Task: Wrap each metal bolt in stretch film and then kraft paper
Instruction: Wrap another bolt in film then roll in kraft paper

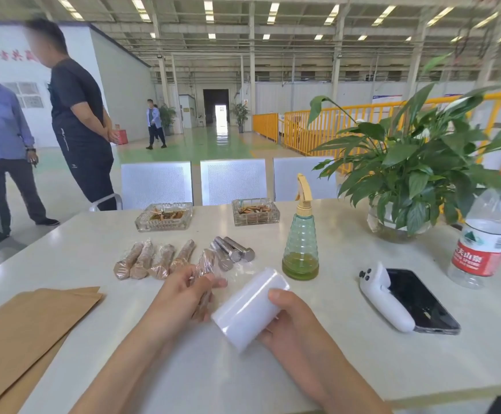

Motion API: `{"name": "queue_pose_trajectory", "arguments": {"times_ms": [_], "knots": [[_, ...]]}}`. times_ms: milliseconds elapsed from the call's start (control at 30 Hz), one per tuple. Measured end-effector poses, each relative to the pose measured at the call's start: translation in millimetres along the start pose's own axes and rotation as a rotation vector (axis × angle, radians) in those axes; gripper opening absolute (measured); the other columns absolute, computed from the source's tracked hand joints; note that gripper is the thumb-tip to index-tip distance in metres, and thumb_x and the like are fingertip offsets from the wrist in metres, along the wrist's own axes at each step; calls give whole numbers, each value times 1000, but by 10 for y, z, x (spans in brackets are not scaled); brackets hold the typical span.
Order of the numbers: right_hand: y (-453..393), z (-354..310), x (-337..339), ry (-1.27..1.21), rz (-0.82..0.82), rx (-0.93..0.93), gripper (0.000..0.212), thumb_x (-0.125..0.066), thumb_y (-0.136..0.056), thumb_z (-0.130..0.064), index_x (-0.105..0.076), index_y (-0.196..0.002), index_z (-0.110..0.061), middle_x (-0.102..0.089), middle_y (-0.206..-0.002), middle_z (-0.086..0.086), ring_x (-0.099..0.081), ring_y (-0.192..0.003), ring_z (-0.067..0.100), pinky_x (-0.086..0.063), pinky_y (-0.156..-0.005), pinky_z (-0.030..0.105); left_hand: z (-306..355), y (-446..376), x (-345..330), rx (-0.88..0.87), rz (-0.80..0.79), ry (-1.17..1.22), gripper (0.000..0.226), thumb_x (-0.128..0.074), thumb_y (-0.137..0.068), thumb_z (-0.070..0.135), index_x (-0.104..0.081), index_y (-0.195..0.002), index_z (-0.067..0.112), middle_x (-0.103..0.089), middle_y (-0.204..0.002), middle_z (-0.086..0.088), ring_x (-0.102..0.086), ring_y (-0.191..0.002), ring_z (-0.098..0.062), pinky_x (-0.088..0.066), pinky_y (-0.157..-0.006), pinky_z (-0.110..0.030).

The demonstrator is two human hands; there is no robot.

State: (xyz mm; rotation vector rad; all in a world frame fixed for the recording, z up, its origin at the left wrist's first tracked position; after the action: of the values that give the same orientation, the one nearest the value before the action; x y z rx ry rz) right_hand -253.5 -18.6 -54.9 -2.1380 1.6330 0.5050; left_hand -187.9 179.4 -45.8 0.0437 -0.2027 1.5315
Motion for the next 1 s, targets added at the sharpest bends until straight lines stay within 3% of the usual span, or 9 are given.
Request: {"name": "queue_pose_trajectory", "arguments": {"times_ms": [133,233,300,400,533,633,733,833,1000], "knots": [[-43,11,-40,-116,31,-46,30,-76,-81,-27,-80,-104,-8,-73,-111,18,-72,-106,31,-60,-90,39,-105,-15,-34,78,15,110,14,-60,-101,14,-51,-95,6,-63,-65,-10,-40,-48,-21,-37,-47,-27],[-66,62,-49,-112,0,-83,20,-78,-81,-26,-84,-95,-12,-76,-104,15,-74,-101,25,-60,-84,34,-135,-45,-83,49,53,-27,20,-60,-101,17,-54,-84,10,-60,-60,-8,-40,-41,-18,-33,-48,-27],[-68,77,-70,-118,-20,-91,25,-80,-82,-27,-82,-102,-12,-75,-109,16,-73,-105,27,-59,-88,35,-123,-52,-96,33,75,-120,23,-59,-100,16,-56,-78,10,-64,-60,-9,-47,-41,-18,-37,-49,-26],[-55,102,-76,-164,-44,-79,36,-72,-93,-26,-74,-119,-3,-66,-125,30,-67,-114,39,-56,-97,45,-88,-53,-93,69,39,87,5,-58,-98,4,-54,-94,4,-68,-67,-15,-58,-42,-23,-43,-41,-26],[-52,158,-9,-175,106,-130,55,-86,-78,-27,-70,-123,-1,-69,-124,26,-70,-107,32,-61,-90,46,-136,-83,-29,52,0,57,10,-56,-98,5,-52,-91,1,-61,-61,-10,-43,-40,-22,-32,-43,-22],[-43,138,-5,-229,155,-130,58,-83,-78,-27,-64,-129,-7,-72,-122,20,-73,-99,29,-63,-79,42,-158,-102,47,118,-28,140,13,-59,-97,14,-59,-86,6,-55,-62,-9,-42,-44,-21,-31,-43,-22],[-29,101,24,-291,172,-129,60,-84,-78,-26,-62,-132,-11,-72,-121,22,-75,-95,29,-62,-69,39,-112,-88,109,244,-107,326,18,-60,-98,20,-66,-102,4,-73,-81,-8,-46,-47,-16,-36,-37,-21],[-21,114,21,-268,169,-129,66,-86,-75,-29,-61,-134,-14,-73,-120,20,-76,-101,27,-62,-71,37,-83,-84,213,371,-123,581,22,-60,-96,27,-65,-107,9,-75,-108,-20,-40,-41,-11,-31,-31,-18],[-18,138,1,-263,158,-138,64,-85,-74,-33,-65,-131,-12,-71,-126,19,-71,-114,29,-63,-78,38,-63,-76,264,466,-180,718,30,-59,-85,26,-61,-109,9,-71,-115,-28,-37,-37,-11,-29,-30,-15]]}}
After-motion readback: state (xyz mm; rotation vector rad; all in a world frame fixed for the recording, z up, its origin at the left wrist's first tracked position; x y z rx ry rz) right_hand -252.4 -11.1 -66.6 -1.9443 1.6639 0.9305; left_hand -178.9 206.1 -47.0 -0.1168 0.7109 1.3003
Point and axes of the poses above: each hand's wrist, its own y-axis away from the middle knuckle, its own x-axis out of the back of the hand, z = x × y, the point moved 1 cm from there along -y, towards the middle knuckle
